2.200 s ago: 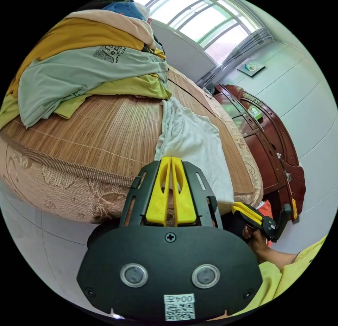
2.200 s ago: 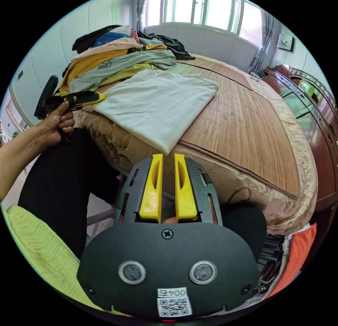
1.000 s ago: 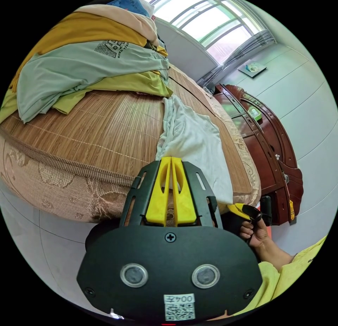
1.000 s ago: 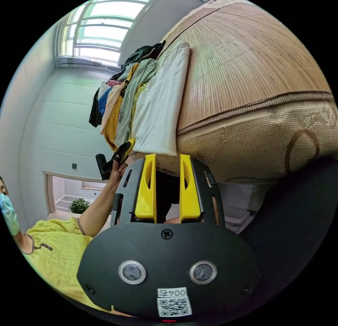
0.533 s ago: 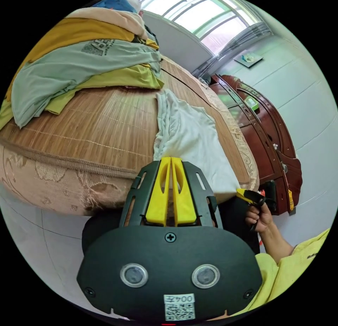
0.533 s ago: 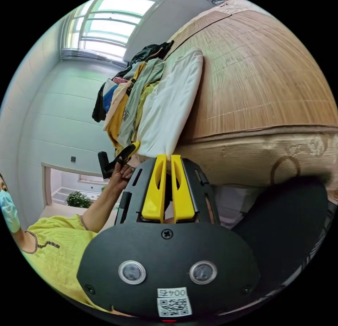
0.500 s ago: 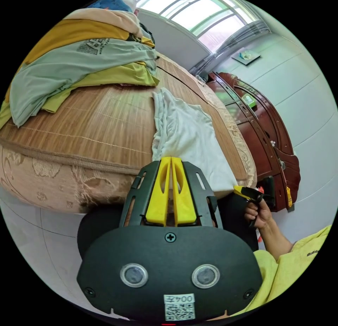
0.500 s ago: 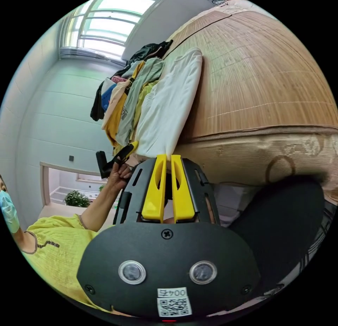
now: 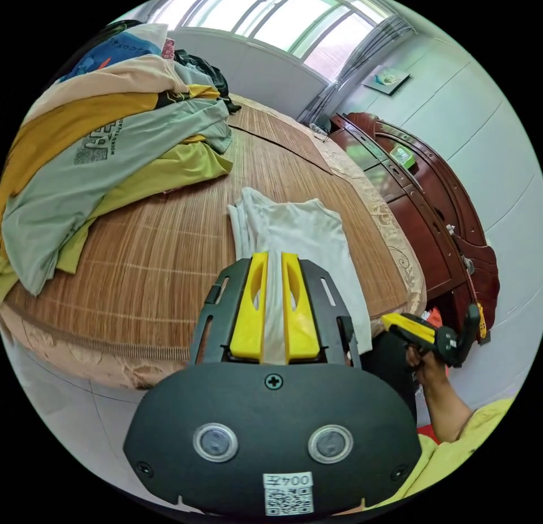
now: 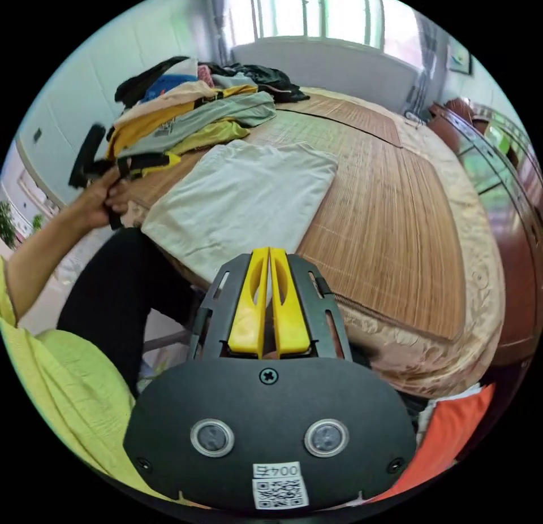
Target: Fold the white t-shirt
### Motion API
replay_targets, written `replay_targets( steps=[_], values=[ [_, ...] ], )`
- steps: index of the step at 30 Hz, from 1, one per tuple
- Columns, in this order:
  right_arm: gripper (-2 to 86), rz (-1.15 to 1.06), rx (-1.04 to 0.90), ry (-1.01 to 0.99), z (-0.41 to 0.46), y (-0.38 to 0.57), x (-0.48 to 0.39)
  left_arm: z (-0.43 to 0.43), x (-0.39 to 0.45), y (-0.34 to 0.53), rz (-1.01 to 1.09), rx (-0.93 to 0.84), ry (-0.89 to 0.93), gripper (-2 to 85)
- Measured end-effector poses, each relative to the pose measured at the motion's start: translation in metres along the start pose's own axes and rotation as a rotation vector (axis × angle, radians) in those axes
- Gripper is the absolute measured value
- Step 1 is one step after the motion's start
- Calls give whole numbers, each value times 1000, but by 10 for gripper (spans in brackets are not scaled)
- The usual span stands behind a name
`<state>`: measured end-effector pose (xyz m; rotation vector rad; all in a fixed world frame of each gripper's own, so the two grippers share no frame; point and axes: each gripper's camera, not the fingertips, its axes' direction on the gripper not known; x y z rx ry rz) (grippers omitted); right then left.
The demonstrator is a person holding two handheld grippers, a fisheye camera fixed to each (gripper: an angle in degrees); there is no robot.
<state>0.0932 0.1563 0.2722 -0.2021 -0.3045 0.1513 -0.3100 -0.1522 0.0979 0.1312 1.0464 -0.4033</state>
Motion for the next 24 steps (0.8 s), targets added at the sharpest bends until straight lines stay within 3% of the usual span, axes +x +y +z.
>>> replay_targets(
  steps=[7, 10, 16, 21, 24],
  values=[
    [-7, -27, -37, 69, 38, -8, -30, 93, -10, -47, 16, -83, -116, 75],
    [-7, -20, -24, 59, 39, -9, -31, 119, -13, -53, 21, -75, -132, 56],
    [-7, 25, -44, -34, 41, -18, -17, 182, -21, -40, 175, -150, -330, 13],
    [-3, 9, -45, -60, 35, -27, -9, 178, -27, -34, 135, -79, -283, 7],
    [18, 27, -33, -148, 17, -38, 11, 142, -13, -24, 163, 80, -341, 4]
  ],
)
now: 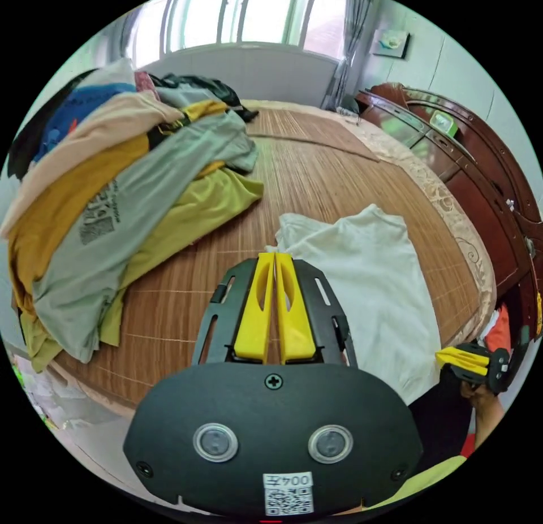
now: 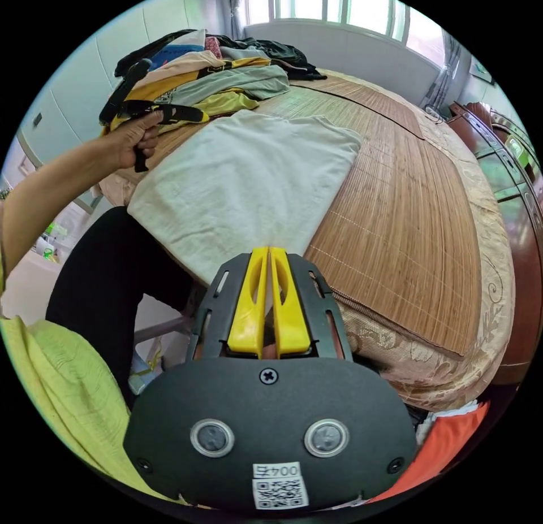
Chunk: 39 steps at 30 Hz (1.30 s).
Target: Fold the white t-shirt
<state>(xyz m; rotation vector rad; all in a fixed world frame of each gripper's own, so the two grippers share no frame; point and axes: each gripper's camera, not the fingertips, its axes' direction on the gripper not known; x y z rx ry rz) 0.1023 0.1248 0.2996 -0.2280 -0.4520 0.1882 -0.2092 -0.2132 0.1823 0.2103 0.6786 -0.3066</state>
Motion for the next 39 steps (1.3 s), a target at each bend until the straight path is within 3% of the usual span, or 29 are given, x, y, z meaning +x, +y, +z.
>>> replay_targets(
  steps=[3, 8, 12, 15, 18, 21, 24, 30, 34, 39],
  values=[
    [45, 19, 85, -12, -24, -14, 19, -11, 20, 2, 93, 92, 67, 3],
    [83, 108, 68, -107, -29, -63, 68, 64, 73, -9, 248, -29, 95, 2],
    [85, 297, -8, -393, -10, -108, 135, 137, 84, 3, 327, -221, 65, 3],
    [87, 379, -100, -510, 13, -132, 164, 148, 80, 11, 328, -190, 80, 2],
    [83, 371, -243, -465, 37, -146, 161, 156, 86, 15, 347, -188, 50, 3],
    [70, 249, -241, -246, 35, -153, 138, 164, 83, 17, 343, -188, 56, 3],
    [74, 169, -230, -174, 29, -159, 126, 170, 75, 16, 326, -194, 84, 3],
    [105, 292, -109, -209, 6, -178, 178, 175, 69, 14, 322, -193, 90, 3],
    [125, 429, -31, -364, 15, -192, 223, 176, 62, 11, 313, -195, 104, 4],
    [145, 444, -107, -398, 39, -213, 237, 174, 57, 6, 311, -193, 105, 5]
  ],
)
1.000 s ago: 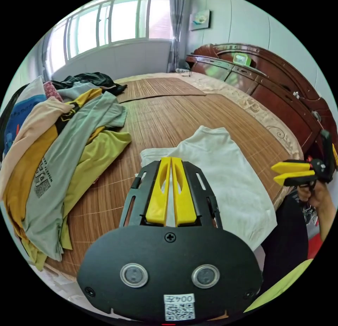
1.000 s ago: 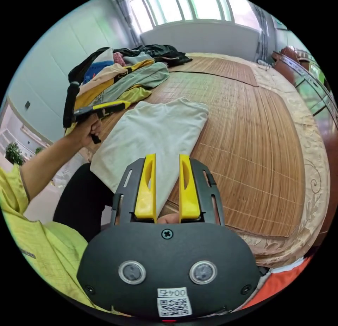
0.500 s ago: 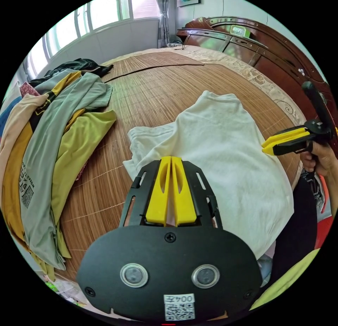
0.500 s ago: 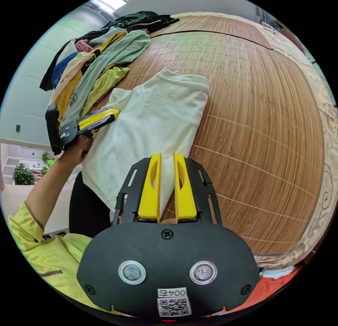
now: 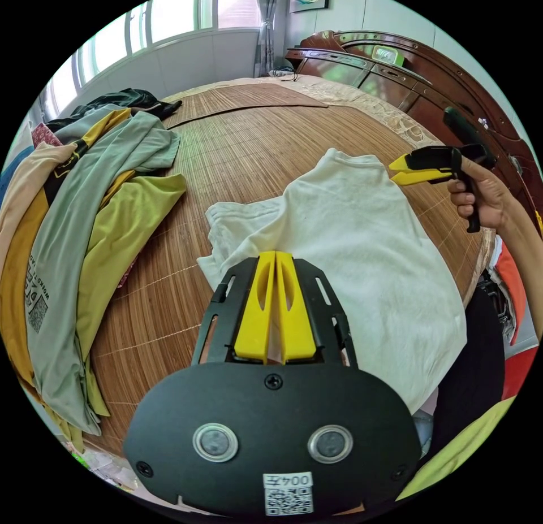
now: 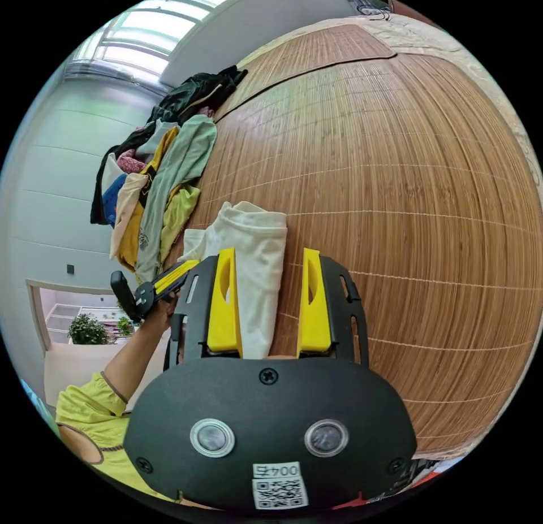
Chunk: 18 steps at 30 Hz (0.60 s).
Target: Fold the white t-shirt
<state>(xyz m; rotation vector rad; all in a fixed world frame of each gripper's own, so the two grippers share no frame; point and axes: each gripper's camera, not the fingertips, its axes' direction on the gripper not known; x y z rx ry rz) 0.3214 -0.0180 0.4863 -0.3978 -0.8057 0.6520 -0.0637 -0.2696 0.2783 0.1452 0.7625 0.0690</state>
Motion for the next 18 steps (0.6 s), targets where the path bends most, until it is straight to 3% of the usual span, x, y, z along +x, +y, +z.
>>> replay_targets(
  steps=[5, 7, 11, 14, 18],
  values=[
    [99, -34, -60, -90, 17, -11, -4, -8, -9, -3, -6, 3, 11, 5],
    [55, -72, -41, 60, 18, -10, -13, -12, -12, -4, -10, 5, 17, 6],
    [48, -4, 14, 34, 14, -4, -2, -22, -23, -8, -28, 7, 42, 6],
    [64, -19, 69, 151, 2, 11, -16, -38, -37, -12, -47, 19, 96, 6],
    [92, -149, 104, 271, -16, 43, -49, -102, -66, -5, -119, 188, 41, 4]
  ],
)
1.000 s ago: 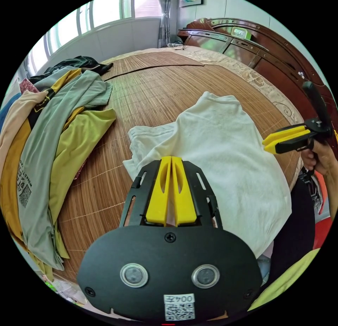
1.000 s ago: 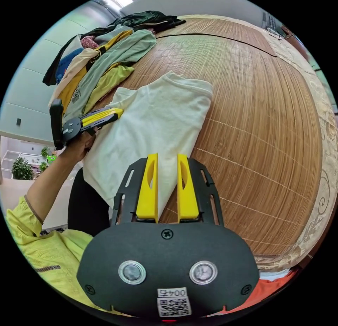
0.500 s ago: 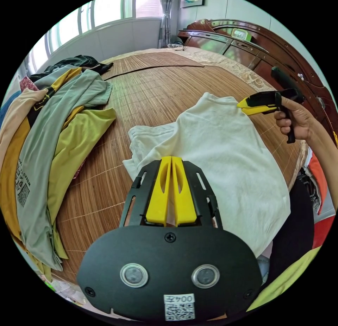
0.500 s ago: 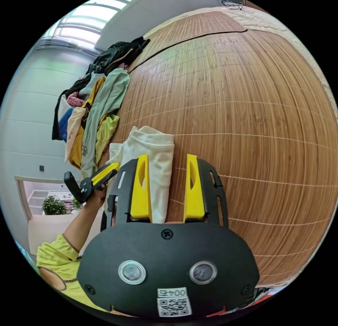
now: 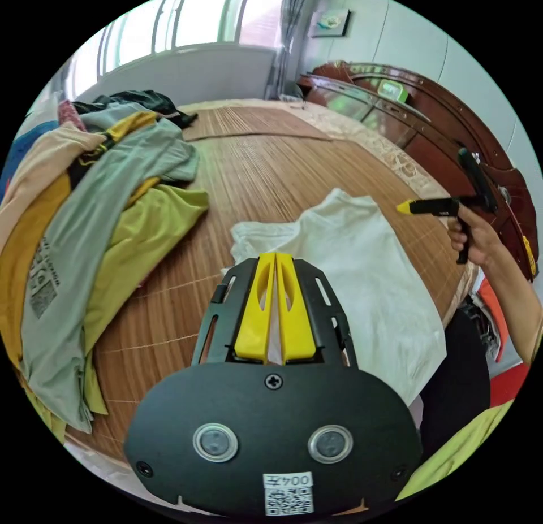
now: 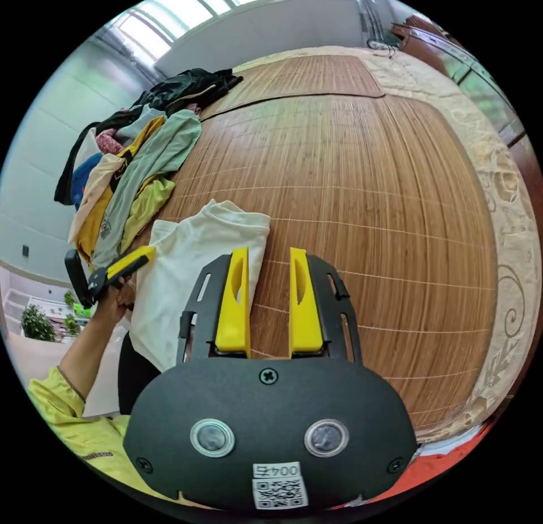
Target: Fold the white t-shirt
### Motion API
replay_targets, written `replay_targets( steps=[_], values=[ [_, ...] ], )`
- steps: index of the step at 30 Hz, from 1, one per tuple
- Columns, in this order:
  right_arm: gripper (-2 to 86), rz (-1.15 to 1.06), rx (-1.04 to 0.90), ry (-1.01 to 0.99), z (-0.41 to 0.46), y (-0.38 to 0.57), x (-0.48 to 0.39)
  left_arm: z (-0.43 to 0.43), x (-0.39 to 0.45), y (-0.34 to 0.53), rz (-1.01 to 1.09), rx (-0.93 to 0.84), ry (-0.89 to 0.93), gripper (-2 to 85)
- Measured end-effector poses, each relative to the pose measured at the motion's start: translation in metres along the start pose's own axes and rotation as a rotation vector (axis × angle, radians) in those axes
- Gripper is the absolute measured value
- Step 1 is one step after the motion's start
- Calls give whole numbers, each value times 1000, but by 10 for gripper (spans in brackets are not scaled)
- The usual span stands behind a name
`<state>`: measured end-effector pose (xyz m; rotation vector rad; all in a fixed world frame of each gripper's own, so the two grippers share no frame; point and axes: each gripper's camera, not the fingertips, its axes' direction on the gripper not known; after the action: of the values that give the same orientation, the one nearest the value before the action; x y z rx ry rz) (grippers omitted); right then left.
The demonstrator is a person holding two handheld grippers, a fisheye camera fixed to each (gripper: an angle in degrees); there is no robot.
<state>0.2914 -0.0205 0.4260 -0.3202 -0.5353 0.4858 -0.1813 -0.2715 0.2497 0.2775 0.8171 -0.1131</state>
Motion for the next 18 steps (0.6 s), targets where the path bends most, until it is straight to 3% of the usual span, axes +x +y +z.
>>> replay_targets(
  steps=[3, 6, 9, 10, 13, 18],
  values=[
    [86, -111, -2, 2, -1, 17, -28, -30, -5, -16, -23, 82, 84, 3],
    [76, -189, -42, -5, 18, 25, -54, 0, 25, -42, 96, -55, 130, 3],
    [70, -215, -119, 57, 43, 30, -65, 45, 35, -56, 111, -258, -80, 3],
    [67, -211, -157, 115, 54, 33, -64, 52, 21, -58, 61, -285, -60, 3],
    [74, -173, -154, 56, 48, 41, -57, 32, -16, -63, -108, -259, 77, 5],
    [113, -201, -150, 23, 17, 75, -63, -63, -37, -41, -56, -138, 122, 10]
  ],
)
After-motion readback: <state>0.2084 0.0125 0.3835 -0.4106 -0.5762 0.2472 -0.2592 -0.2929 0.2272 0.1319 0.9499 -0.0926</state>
